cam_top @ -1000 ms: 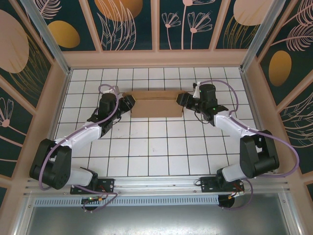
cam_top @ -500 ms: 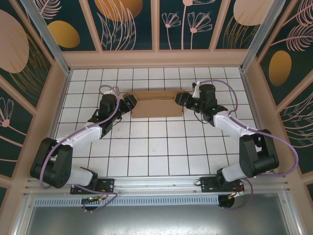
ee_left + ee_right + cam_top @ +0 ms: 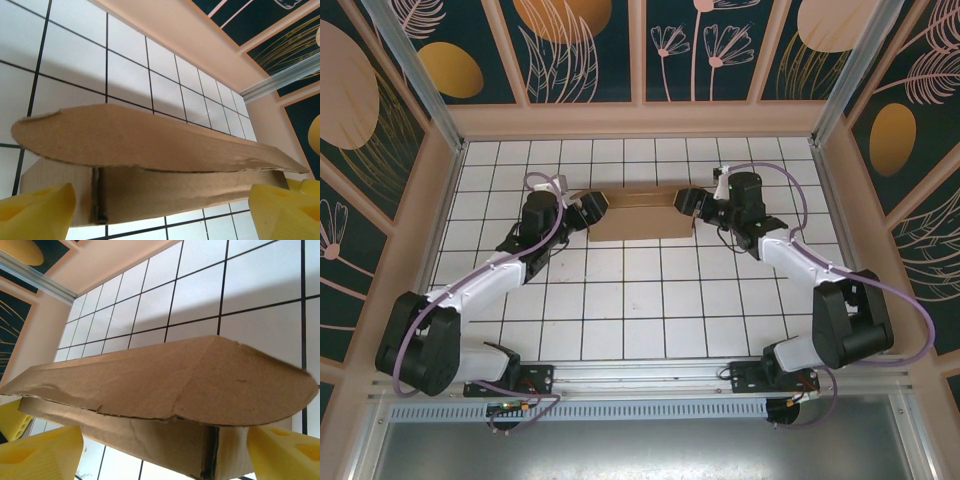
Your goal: Fold the paper box
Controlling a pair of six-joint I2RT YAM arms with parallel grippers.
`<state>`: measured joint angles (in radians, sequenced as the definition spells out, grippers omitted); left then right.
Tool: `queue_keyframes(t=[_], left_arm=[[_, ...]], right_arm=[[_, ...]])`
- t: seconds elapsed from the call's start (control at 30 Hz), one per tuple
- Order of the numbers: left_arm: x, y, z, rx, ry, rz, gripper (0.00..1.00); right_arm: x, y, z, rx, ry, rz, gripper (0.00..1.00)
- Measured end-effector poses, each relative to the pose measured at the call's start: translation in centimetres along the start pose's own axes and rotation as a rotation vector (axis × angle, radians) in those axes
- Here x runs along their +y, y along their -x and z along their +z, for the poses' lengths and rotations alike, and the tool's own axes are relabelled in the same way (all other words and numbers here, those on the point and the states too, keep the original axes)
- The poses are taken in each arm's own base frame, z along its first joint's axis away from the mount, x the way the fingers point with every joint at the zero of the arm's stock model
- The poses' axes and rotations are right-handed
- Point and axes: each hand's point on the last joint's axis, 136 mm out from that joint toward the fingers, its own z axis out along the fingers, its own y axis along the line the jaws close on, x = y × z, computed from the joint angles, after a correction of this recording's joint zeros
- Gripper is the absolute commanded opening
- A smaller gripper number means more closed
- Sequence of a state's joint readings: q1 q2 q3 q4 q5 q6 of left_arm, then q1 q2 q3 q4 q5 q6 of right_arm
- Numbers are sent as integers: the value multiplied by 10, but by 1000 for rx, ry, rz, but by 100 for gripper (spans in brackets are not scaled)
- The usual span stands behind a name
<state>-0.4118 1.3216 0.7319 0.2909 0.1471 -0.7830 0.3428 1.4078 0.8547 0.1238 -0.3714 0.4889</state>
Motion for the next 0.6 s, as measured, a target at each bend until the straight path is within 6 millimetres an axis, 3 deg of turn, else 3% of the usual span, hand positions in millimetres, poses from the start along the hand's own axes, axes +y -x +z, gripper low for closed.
queue_keyframes(t=[0.2, 0.4, 0.47, 0.53, 0.6], left_arm=[[-19, 35, -27, -87, 28, 129, 97], [-39, 80, -62, -229, 94, 297, 95], [-38, 85, -75, -263, 118, 361, 88], [-35, 83, -89, -292, 128, 438, 86], [-29, 80, -101, -320, 148, 498, 87]], right_arm=[[4, 12, -20, -25, -22, -32, 99], [8, 55, -69, -206, -103, -79, 99], [7, 76, -94, -314, -132, -98, 98], [9, 93, -114, -395, -148, -129, 92], [15, 101, -121, -427, -138, -177, 82]])
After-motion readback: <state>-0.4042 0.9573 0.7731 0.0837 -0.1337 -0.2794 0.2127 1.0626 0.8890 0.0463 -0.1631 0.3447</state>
